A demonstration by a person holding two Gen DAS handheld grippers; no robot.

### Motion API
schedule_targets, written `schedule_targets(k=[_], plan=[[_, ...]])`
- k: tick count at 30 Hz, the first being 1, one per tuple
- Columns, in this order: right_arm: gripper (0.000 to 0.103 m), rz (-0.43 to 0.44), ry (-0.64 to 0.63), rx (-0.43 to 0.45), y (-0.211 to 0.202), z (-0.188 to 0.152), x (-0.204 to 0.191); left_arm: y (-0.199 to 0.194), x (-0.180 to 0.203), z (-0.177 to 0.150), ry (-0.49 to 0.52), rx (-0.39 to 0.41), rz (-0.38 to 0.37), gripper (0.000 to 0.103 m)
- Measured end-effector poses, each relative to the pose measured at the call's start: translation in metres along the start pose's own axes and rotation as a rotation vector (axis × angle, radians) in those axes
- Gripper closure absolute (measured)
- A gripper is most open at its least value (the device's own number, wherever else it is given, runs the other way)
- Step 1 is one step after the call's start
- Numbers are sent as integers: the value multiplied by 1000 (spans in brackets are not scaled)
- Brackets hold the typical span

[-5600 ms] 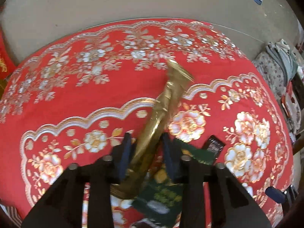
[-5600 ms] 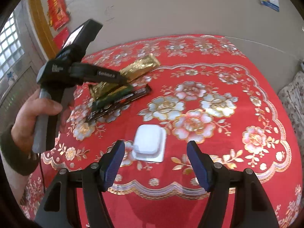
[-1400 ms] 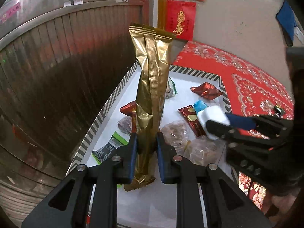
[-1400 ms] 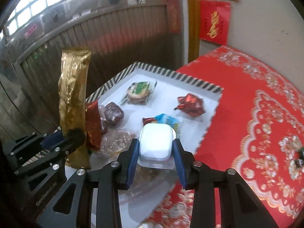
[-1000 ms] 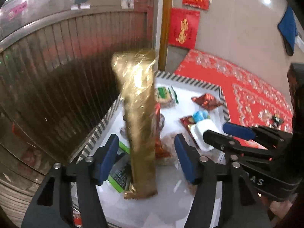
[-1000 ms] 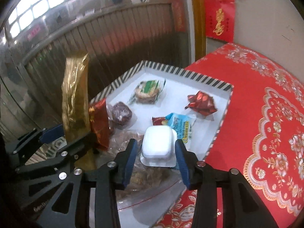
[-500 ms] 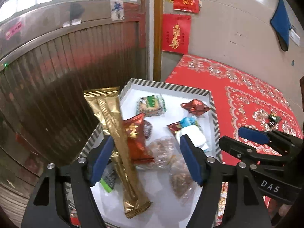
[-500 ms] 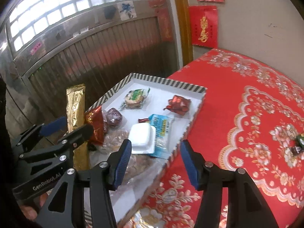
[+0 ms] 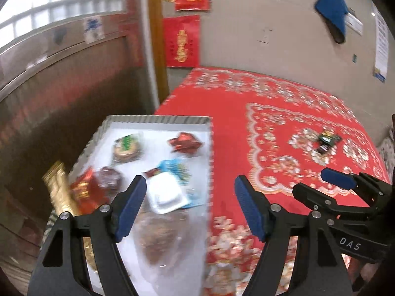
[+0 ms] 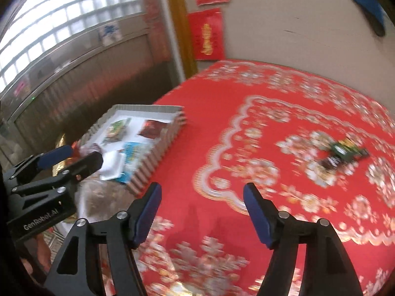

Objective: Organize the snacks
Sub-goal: 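Move both tools back toward the last snacks on the tablecloth, then grasp the green cracker packet with left tool while right grasps Nescafe stick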

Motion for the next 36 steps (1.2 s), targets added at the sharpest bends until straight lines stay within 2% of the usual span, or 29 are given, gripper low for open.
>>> schedule_targets(k=[10, 14, 18, 23, 31, 36], plan=[[32, -121, 150, 16, -40, -26, 103, 11, 87, 10, 122, -39, -97, 29], [31, -168, 237, 22, -54, -40, 151, 18, 126, 17, 165, -68, -164, 29], [31, -207, 277, 28, -68, -47, 182, 29, 164, 26, 204, -90, -205, 29], [31, -230, 315, 39, -80, -51, 210, 51, 212, 43, 252, -138, -264, 29], [31, -221, 351, 37, -83, -61, 228, 107, 285, 78, 317, -250, -444, 29], [31, -227, 360, 33, -82, -61, 235, 134, 313, 84, 368, -314, -460, 29]])
Point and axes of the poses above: each gripper's, at about its wrist camera, not at the fingertips, and y roughly the way its jaws point, x to its right, z to its top, the point moved 2 cm from there along y, roughly the way its jaws point, and after that the axes turned 5 degrees about z, right-handed, at the moved point
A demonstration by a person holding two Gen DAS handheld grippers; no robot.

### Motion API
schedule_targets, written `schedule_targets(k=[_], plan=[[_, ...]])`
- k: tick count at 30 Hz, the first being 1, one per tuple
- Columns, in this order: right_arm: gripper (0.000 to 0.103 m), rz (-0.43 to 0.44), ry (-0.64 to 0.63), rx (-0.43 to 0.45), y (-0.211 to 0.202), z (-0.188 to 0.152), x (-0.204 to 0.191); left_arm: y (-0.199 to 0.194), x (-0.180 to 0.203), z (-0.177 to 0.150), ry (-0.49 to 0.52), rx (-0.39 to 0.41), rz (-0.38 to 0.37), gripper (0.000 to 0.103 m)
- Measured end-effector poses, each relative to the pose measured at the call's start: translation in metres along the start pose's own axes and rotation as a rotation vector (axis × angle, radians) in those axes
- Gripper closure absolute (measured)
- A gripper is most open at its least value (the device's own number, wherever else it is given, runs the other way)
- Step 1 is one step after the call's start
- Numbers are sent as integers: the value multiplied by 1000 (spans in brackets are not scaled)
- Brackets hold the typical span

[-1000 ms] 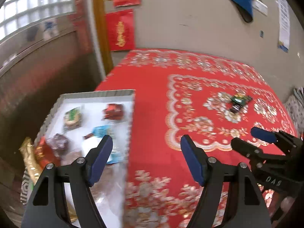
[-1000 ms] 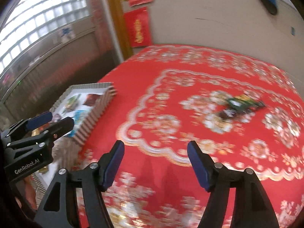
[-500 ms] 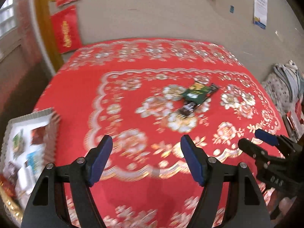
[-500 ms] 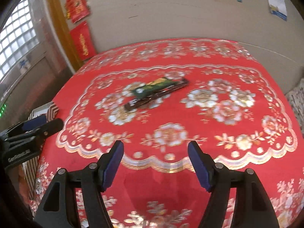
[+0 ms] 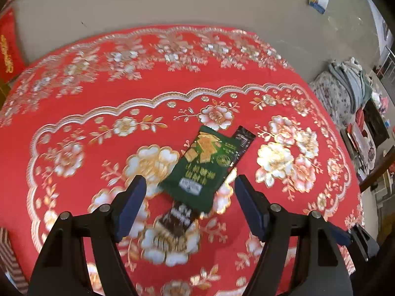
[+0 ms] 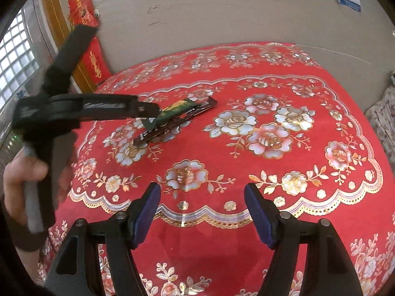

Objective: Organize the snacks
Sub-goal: 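Grasp the green cracker packet with left tool while right grasps Nescafe stick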

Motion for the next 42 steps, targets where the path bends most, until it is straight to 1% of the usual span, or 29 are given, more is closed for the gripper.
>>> schedule_targets(k=[5, 8, 11, 12, 14, 15, 16, 18, 19, 20, 22, 23, 24, 25, 28, 30, 32, 33, 34, 35, 36, 37, 38, 39, 42], plan=[[31, 2, 2, -7, 5, 2, 2, 15, 6, 7, 19, -21, -19, 29], [31, 0, -1, -15, 10, 4, 2, 18, 12, 9, 34, -26, -56, 29], [31, 1, -3, -22, 14, 5, 1, 22, 17, 11, 59, -31, -34, 29], [31, 1, -5, -24, 15, 6, 0, 23, 17, 12, 59, -25, -24, 29], [31, -3, -9, -26, 16, 7, 0, 25, 15, 13, 47, -19, -29, 29], [31, -4, -9, -26, 17, 8, 0, 26, 13, 13, 39, -19, -31, 35], [31, -5, -9, -27, 17, 8, 0, 26, 11, 14, 28, -17, -30, 47], [31, -7, -10, -29, 20, 10, -1, 25, 4, 14, 4, -7, -26, 51], [31, -7, -11, -30, 21, 11, -1, 24, 0, 14, -8, -1, -24, 59], [31, -7, -12, -33, 23, 13, -2, 24, -3, 14, -17, 3, -23, 61], [31, -6, -15, -36, 28, 18, -5, 19, -8, 14, -34, 20, -30, 76], [31, -6, -16, -37, 31, 21, -7, 16, -10, 14, -40, 23, -21, 78], [31, -7, -11, -37, 34, 24, -7, 13, -12, 13, -46, 22, -11, 87], [31, -10, 0, -39, 40, 29, -8, 13, -14, 12, -50, 16, -7, 91], [31, 7, 21, -57, 57, 41, -13, 17, -19, 7, -56, -5, -31, 91], [31, 1, 22, -66, 66, 46, -16, 14, -25, 7, -85, 24, -28, 91], [31, 3, 26, -69, 68, 46, -19, 11, -31, 10, -87, 29, -26, 90], [31, 10, 24, -69, 68, 44, -20, 11, -31, 12, -82, 26, -24, 86], [31, 10, 20, -70, 68, 43, -21, 10, -32, 14, -75, 21, -17, 80], [31, 7, 16, -70, 67, 42, -22, 10, -31, 15, -66, 19, -3, 75], [31, 7, 16, -72, 67, 42, -21, 9, -30, 16, -56, 23, 4, 67], [31, 10, 19, -72, 67, 42, -21, 8, -29, 16, -42, 28, 8, 56], [31, 14, 24, -71, 68, 42, -21, 8, -28, 16, -27, 26, 19, 48], [31, 15, 27, -71, 68, 43, -20, 8, -28, 15, -19, 22, 29, 37], [31, 18, 34, -72, 69, 44, -19, 11, -32, 14, -23, 14, 34, 36]])
Point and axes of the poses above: each gripper's, at about its wrist camera, not at the fingertips, and y roughly the way its jaws point, x to its right, z to its top, the point moved 2 cm from there along y, roughly the way its jaws point, and after that the axes turned 5 degrees about z, right-handed, at the moved point
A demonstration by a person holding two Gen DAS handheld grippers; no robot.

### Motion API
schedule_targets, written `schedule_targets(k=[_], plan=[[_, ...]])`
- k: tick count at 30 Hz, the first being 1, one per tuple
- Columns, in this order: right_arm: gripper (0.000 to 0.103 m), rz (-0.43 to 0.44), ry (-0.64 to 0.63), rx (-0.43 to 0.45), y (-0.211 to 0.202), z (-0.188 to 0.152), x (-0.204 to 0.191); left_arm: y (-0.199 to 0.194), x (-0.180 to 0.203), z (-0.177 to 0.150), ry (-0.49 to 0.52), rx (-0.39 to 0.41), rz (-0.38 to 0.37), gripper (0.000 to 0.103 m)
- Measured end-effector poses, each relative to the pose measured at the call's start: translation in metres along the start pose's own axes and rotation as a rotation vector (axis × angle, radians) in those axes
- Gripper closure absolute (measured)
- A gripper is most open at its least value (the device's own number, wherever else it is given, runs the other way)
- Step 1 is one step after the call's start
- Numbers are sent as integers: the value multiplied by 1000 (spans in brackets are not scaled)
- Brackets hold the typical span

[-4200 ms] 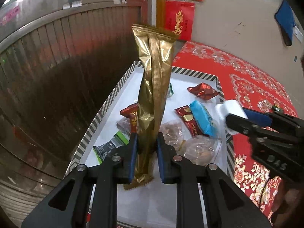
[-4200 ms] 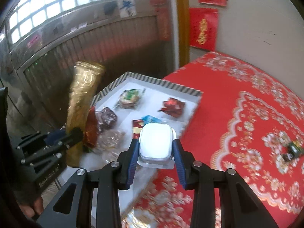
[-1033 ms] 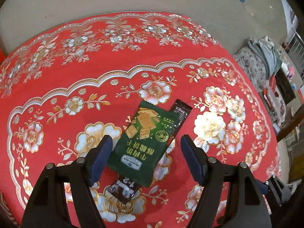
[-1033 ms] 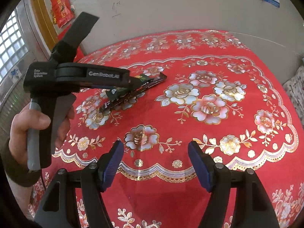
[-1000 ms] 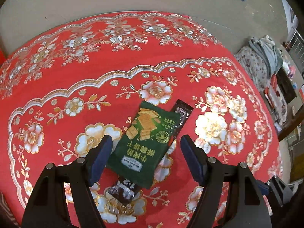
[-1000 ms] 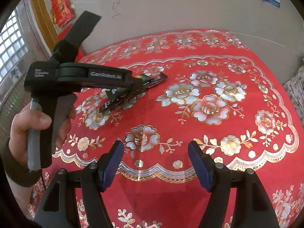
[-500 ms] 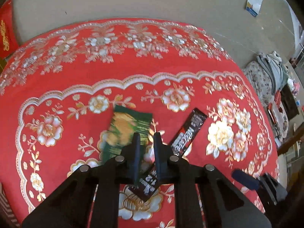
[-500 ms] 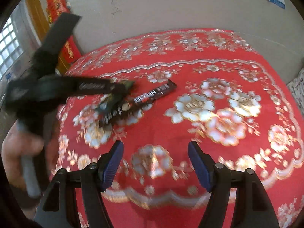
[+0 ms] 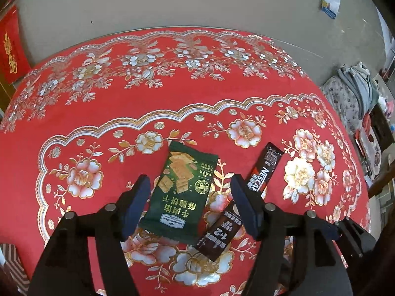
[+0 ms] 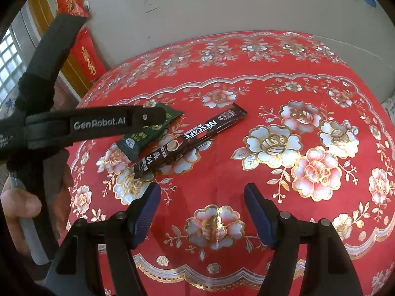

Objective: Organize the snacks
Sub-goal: 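Grasp the green cracker packet with left tool while right grasps Nescafe stick, then carry the green cracker packet and Nescafe stick over the white tray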

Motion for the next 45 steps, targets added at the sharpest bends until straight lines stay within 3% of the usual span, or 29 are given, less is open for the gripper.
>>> schedule_targets(k=[4, 7, 8, 10, 11, 13, 18, 26, 28, 30, 31, 32, 34, 39, 45], plan=[[31, 2, 6, -3, 2, 0, 2, 17, 0, -2, 8, -54, 30, 36], [31, 6, 13, -2, 0, 0, 3, 20, 7, -6, 54, -50, 65, 36], [31, 6, 13, 0, -1, 0, 3, 19, 7, -7, 62, -41, 84, 39], [31, 4, 11, 6, -2, 0, 2, 17, 4, -8, 58, -37, 112, 55], [31, 5, 9, 7, -3, 1, 2, 15, -1, -9, 39, -41, 112, 59], [31, 6, 5, 5, -1, 3, 0, 13, -12, -9, -10, -54, 102, 60], [31, 1, 20, -8, 16, 17, -9, -3, -45, -24, -160, -55, 159, 60], [30, -141, -41, -53, 60, 52, -30, -54, -60, -45, -201, -3, 197, 60], [36, -185, -111, -65, 69, 54, -40, -64, -66, -50, -209, 8, 201, 60], [57, -179, -176, -54, 72, 53, -50, -70, -73, -55, -225, 9, 190, 60], [73, -165, -188, -55, 71, 51, -52, -74, -77, -60, -235, 8, 183, 60], [79, -173, -210, -56, 69, 49, -55, -77, -78, -64, -241, 9, 178, 60], [81, -162, -224, -54, 66, 44, -55, -81, -79, -72, -240, 8, 172, 60], [83, -33, -179, -51, 46, 21, -47, -88, -76, -97, -250, 7, 145, 60], [83, 8, -189, 17, 4, -10, -62, -97, -74, -122, -267, 23, 138, 60]])
Point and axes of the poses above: each gripper's, at about its wrist camera, not at the fingertips, and y roughly the way its jaws point, x to its right, z to its top, the point moved 2 cm from there along y, roughly the way its jaws point, and after that the axes turned 5 degrees about z, right-handed, at the moved point
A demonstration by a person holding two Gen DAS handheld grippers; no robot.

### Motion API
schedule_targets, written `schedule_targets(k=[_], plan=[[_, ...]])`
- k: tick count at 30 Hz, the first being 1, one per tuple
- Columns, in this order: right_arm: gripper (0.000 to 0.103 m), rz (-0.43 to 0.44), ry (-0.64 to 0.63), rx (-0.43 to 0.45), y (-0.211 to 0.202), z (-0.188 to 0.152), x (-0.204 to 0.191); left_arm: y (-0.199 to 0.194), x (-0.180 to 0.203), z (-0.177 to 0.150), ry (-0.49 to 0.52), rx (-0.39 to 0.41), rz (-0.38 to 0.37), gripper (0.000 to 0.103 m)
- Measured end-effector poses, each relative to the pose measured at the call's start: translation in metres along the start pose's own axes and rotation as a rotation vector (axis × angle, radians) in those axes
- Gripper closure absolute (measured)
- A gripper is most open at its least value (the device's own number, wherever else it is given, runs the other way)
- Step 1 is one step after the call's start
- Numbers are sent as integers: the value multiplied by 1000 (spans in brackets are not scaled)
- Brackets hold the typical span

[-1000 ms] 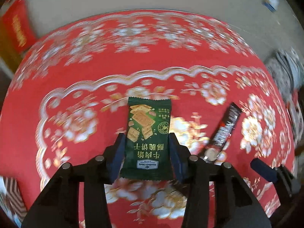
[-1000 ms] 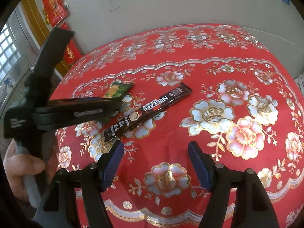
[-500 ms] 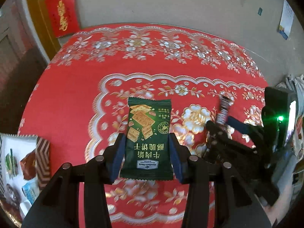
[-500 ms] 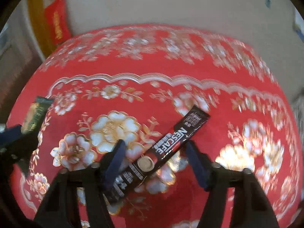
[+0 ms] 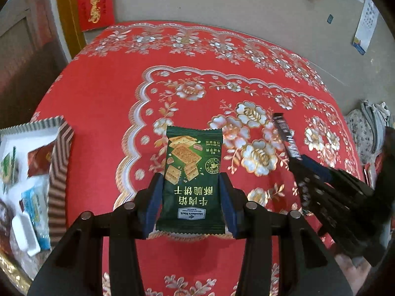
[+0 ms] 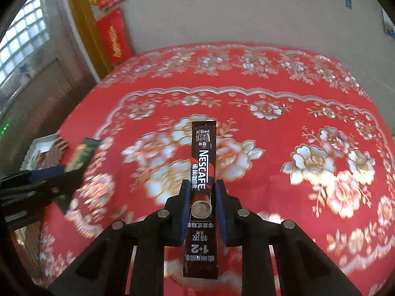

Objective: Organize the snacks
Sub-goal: 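Carry the green cracker packet and Nescafe stick over the white tray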

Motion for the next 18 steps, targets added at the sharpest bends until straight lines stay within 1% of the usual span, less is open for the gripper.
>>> schedule_targets(k=[4, 7, 14, 18], plan=[[83, 16, -33, 45, -30, -13, -23, -10, -8, -15, -9, 25, 18, 60], [83, 35, -54, 63, -43, -18, -41, -19, -14, -22, -15, 51, 36, 60], [83, 78, -108, 92, -61, -30, -85, -46, -35, -40, -15, 132, 101, 60], [83, 107, -138, 84, -59, -33, -110, -56, -51, -49, -26, 153, 122, 60]])
Point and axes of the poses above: each gripper's, at about its wrist camera, not at the fingertips, and y roughly the way its jaws point, x to its right, z to its top, the point moved 2 cm from there along y, roughly the way its jaws point, and after that the axes turned 5 degrees about z, right-handed, at the moved point
